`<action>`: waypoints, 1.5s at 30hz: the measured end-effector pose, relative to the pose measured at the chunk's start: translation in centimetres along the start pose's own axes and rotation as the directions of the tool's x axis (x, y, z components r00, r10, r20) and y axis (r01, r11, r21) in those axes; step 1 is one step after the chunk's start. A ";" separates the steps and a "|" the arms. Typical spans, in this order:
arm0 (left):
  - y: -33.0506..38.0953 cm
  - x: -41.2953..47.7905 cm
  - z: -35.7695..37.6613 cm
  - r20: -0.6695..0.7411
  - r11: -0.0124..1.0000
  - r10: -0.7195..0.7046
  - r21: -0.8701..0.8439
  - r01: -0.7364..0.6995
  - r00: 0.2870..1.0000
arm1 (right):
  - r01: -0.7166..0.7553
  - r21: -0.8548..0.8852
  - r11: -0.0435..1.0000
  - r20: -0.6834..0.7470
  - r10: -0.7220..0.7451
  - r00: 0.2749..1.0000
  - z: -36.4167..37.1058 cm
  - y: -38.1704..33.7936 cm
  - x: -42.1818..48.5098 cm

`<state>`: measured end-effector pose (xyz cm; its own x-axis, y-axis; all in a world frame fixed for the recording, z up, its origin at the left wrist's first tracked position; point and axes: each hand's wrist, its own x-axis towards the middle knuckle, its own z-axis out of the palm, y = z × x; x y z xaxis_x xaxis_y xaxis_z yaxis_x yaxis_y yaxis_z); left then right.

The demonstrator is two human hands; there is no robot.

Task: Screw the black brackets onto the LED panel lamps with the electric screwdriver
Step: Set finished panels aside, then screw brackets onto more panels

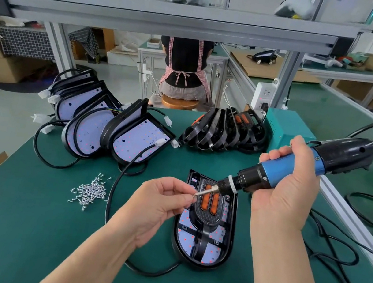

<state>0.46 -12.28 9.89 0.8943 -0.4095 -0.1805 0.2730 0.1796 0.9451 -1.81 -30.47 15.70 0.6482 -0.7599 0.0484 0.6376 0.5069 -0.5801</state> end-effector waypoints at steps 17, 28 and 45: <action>-1.0 0.1 0.2 -0.028 0.985 0.151 0.088 -0.148 0.988 | 0.010 -0.023 1.000 0.008 -0.010 1.000 -0.3 0.3 -0.1; -1.5 0.7 1.5 0.043 0.882 0.330 0.342 -0.324 0.943 | -0.028 -0.060 0.998 -0.033 0.026 0.999 -0.4 1.6 -0.3; -2.1 3.5 -2.1 -0.255 0.839 0.063 0.537 0.088 0.965 | 0.017 -0.134 0.991 0.033 -0.012 0.999 -0.9 1.5 -0.3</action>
<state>3.74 -12.20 6.69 0.9705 -0.1556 -0.1844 0.1169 -0.3656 0.9234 -1.45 -29.83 14.09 0.6535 -0.7524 0.0820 0.5868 0.4353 -0.6828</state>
